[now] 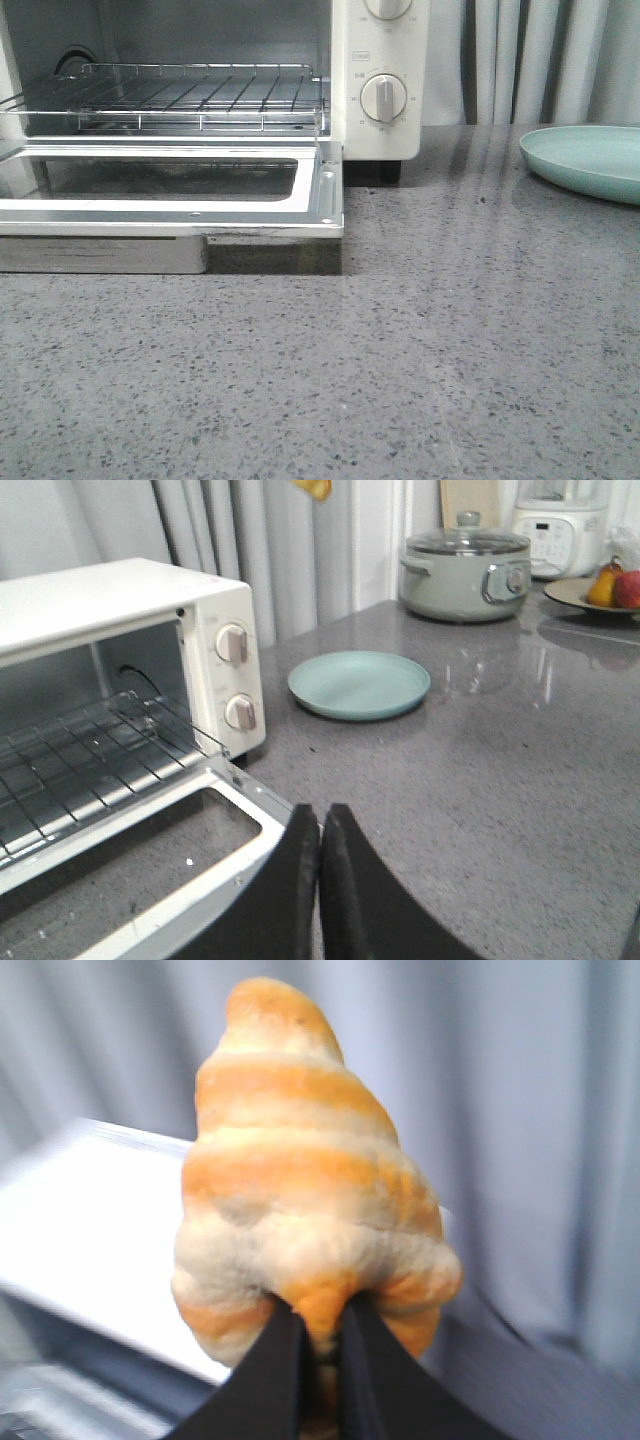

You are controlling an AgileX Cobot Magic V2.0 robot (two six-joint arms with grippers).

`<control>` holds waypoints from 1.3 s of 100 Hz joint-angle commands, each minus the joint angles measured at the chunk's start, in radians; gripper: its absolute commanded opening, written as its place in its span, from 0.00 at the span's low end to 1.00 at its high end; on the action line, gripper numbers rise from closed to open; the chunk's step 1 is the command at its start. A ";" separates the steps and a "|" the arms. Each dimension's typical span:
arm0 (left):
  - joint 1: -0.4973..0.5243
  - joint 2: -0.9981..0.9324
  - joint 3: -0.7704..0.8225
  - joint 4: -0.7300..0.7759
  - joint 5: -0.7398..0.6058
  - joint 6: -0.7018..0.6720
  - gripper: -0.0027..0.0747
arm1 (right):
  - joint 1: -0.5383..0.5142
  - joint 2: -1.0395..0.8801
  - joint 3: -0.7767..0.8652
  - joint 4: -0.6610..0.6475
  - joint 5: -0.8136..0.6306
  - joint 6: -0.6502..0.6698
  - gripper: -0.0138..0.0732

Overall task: Put bread in oven
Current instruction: 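Carry the bread roll into the oven and set it on the rack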

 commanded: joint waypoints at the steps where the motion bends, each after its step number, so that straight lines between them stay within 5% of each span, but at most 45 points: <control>1: 0.002 0.012 -0.024 -0.043 -0.092 -0.011 0.01 | 0.157 0.009 -0.071 -0.020 -0.064 -0.065 0.08; 16: 0.002 0.012 -0.024 -0.043 -0.103 -0.011 0.01 | 0.376 0.114 -0.079 -0.189 -0.039 -0.065 0.08; 30: 0.002 0.012 -0.024 -0.043 -0.101 -0.011 0.01 | 0.446 0.247 -0.079 -0.308 0.021 -0.065 0.08; 63: 0.002 0.012 -0.024 -0.051 -0.081 -0.011 0.01 | 0.420 0.444 -0.079 -0.598 -0.009 -0.063 0.08; 107: 0.002 0.012 -0.024 -0.051 -0.074 -0.011 0.01 | 0.342 0.484 -0.079 -0.609 -0.091 -0.007 0.09; 117: 0.002 0.012 -0.024 -0.051 -0.071 -0.011 0.01 | 0.328 0.484 -0.079 -0.609 -0.114 0.060 0.20; 130: 0.002 0.012 -0.024 -0.051 -0.068 -0.011 0.01 | 0.328 0.484 -0.079 -0.609 -0.132 0.093 0.58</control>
